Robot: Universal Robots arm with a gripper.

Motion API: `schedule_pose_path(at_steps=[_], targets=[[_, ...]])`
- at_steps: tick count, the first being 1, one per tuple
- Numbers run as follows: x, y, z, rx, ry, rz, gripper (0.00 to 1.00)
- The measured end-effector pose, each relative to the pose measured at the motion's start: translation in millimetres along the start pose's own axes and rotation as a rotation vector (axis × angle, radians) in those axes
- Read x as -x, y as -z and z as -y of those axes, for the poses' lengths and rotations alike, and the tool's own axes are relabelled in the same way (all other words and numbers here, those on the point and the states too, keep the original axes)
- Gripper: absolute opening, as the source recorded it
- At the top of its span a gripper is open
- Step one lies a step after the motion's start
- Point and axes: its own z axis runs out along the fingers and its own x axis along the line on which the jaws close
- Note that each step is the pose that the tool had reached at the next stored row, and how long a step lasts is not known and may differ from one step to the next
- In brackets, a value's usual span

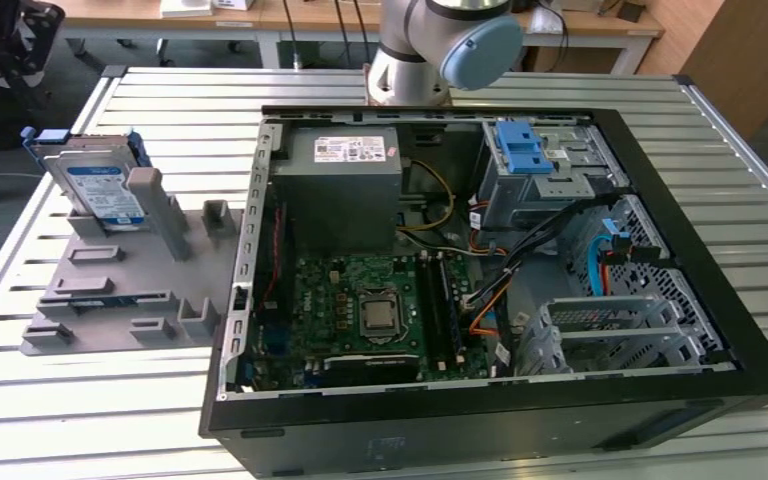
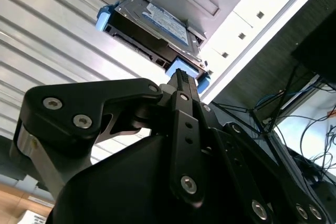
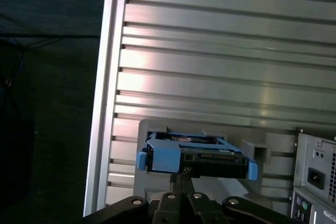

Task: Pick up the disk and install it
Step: 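Pick up the disk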

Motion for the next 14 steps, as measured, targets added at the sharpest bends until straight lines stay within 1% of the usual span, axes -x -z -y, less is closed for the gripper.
schedule_pose_path(at_steps=[4,9,14], targets=[[0.1,-0.1,0.0,0.0001,0.047,0.0005,0.11],[0.0,0.0,0.0,-0.0006,0.102,0.0034,0.11],[0.0,-0.1,0.0,-0.0004,0.172,0.0034,0.11]])
